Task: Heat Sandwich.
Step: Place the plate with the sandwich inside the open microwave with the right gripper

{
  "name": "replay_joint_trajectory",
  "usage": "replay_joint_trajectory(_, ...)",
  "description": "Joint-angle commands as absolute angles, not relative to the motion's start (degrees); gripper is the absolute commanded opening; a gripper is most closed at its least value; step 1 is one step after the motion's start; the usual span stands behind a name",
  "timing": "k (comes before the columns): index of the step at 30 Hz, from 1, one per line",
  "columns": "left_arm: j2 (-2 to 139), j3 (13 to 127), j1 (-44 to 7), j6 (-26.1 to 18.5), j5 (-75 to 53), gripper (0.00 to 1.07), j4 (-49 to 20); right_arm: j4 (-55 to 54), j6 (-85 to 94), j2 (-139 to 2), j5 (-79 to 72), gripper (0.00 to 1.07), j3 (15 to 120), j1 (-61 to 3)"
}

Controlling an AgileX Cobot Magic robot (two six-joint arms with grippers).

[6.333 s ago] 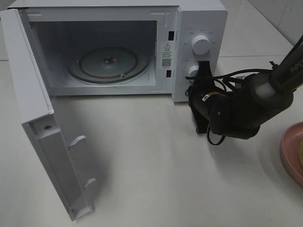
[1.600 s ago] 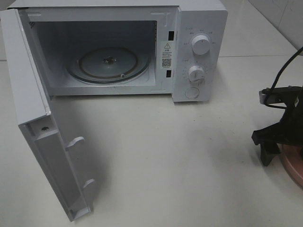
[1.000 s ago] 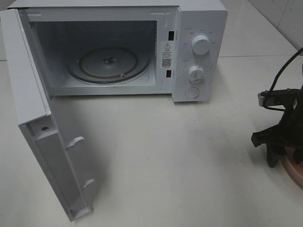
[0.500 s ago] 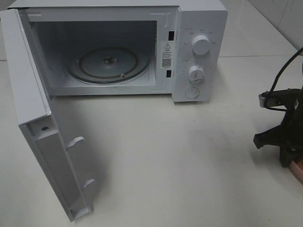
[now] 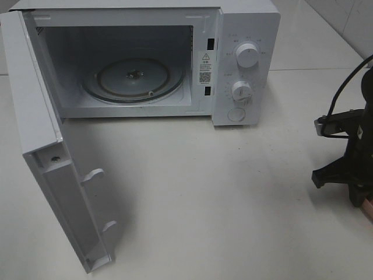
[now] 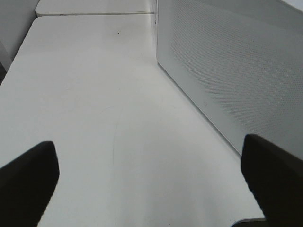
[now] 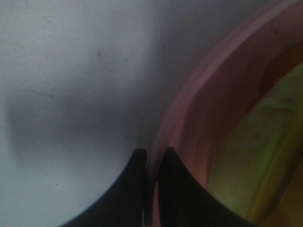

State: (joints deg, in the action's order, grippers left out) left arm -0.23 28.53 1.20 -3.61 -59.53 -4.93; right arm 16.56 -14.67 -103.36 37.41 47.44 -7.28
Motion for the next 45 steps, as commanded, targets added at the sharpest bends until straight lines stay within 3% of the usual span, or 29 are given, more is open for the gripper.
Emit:
replay_joint_trajectory(1,-1.60,28.42,1.32,-3.55,-59.53,1.01,-5.10,19.60,-17.42,-102.85,39.08,0.00,47.44,-8.65)
replay_joint_trajectory(17,-1.60,28.42,1.32,-3.55,-59.53,1.01,-5.10,28.19,-25.78,-102.73,48.64,0.00,47.38,-19.08)
replay_joint_trajectory(45,-1.60,28.42,1.32,-3.55,-59.53,1.01,-5.10,24.52,-27.39,-90.01,58.27,0.01,44.06,-35.87)
